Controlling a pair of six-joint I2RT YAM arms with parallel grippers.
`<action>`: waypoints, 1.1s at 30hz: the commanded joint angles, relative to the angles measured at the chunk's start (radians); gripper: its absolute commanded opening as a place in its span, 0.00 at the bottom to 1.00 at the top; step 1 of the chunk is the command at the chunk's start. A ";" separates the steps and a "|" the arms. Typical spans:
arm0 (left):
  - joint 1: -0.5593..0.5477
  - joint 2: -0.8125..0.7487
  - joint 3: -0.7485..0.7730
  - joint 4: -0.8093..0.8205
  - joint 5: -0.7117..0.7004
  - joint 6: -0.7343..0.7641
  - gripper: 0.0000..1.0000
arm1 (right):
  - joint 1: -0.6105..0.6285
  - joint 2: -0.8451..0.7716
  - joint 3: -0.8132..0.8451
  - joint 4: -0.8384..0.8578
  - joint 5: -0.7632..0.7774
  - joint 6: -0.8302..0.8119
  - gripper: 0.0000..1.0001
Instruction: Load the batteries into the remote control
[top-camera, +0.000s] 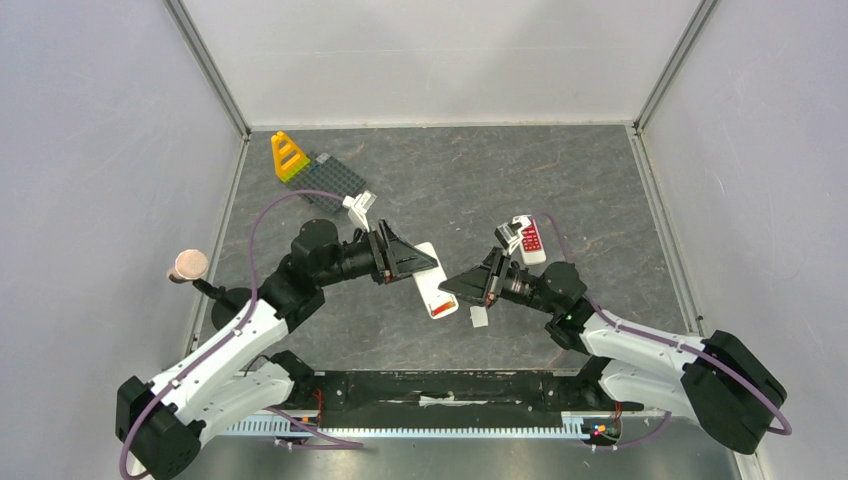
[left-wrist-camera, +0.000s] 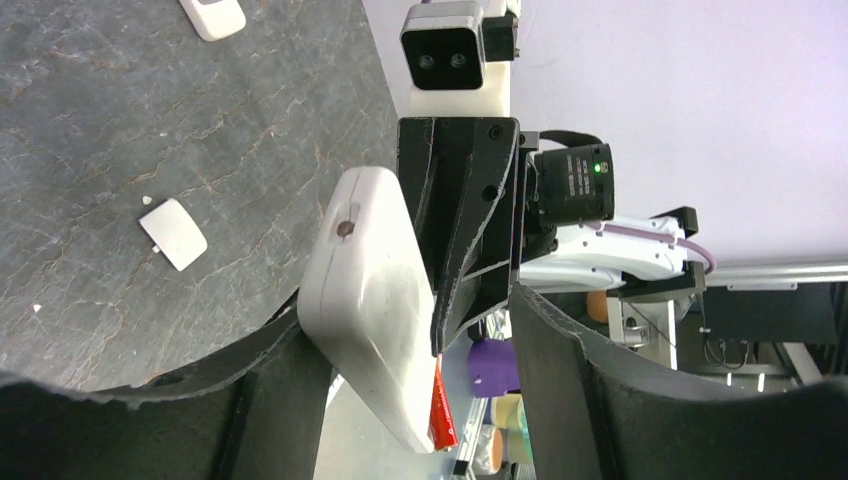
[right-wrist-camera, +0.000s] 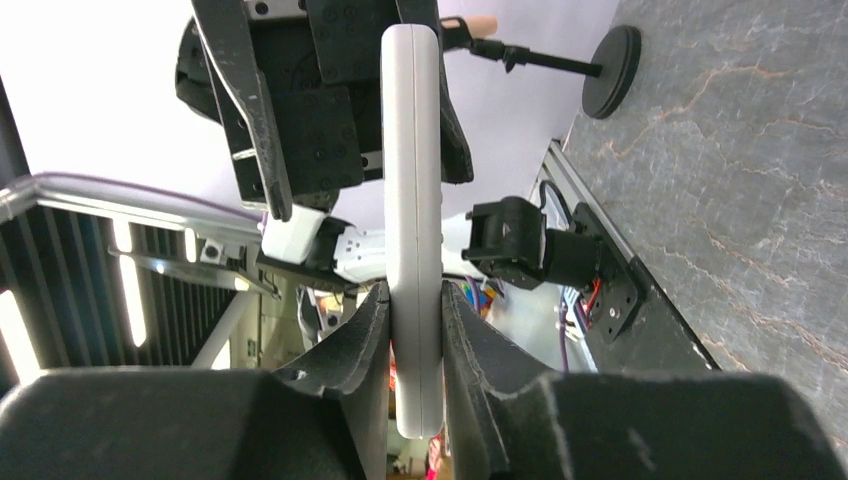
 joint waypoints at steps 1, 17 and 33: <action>-0.001 0.021 -0.007 0.095 -0.060 -0.072 0.66 | -0.001 0.020 0.008 0.105 0.121 0.071 0.00; -0.022 0.070 -0.022 0.174 -0.130 -0.097 0.13 | 0.007 0.086 -0.001 0.176 0.128 0.142 0.00; -0.022 0.099 0.046 0.084 -0.134 -0.027 0.02 | 0.006 0.069 0.013 0.043 0.014 0.041 0.61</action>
